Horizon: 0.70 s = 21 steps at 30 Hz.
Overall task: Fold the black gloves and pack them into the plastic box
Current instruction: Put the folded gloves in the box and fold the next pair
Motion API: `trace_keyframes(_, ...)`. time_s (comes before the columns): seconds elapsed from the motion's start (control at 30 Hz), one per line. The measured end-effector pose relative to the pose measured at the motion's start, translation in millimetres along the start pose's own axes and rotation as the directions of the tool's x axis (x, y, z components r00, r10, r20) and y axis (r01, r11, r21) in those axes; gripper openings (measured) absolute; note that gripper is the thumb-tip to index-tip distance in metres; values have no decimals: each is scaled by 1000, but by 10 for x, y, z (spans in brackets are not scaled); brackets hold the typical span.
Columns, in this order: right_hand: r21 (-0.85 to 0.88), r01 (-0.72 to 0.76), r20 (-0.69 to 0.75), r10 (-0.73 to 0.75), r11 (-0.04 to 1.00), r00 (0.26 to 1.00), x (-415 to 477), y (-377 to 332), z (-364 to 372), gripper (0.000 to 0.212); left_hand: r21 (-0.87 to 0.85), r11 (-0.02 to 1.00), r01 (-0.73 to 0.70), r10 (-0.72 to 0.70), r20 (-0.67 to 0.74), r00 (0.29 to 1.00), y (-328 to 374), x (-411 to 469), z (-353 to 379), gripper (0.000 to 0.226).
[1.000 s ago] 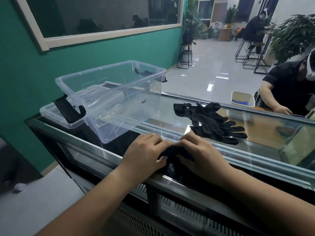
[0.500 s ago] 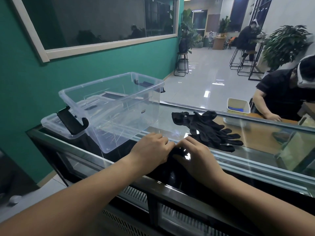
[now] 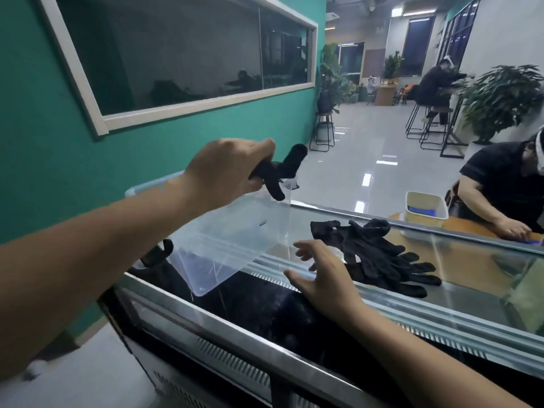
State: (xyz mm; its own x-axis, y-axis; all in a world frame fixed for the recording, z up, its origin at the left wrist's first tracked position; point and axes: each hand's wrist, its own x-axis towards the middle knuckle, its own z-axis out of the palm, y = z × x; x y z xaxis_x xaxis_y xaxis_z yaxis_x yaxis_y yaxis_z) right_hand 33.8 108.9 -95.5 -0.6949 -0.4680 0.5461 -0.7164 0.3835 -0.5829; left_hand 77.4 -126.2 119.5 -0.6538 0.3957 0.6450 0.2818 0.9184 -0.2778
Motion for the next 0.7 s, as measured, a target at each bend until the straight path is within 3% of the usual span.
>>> trace_keyframes(0.13,-10,20,48,-20,1000,999,-22,105,53,29,-55,989,135,-130,90,987,-428,125,292,37)
trace_keyframes(0.27,4,30,70,-30,1000,997,-35,142,57,23,-17,975,220,-203,319,926,-689,248,631,40)
trace_keyframes(0.5,27,-3,96,1,1000,995,-19,195,45,17,43,984,172,-165,570,805,-738,374,964,38)
trace_keyframes(0.6,22,-11,107,9,1000,994,-15,188,48,16,6,984,179,-142,632,762,-727,349,1024,41)
trace_keyframes(0.7,19,-12,107,10,1000,994,-14,180,49,16,-15,974,224,-170,602,780,-727,366,969,36)
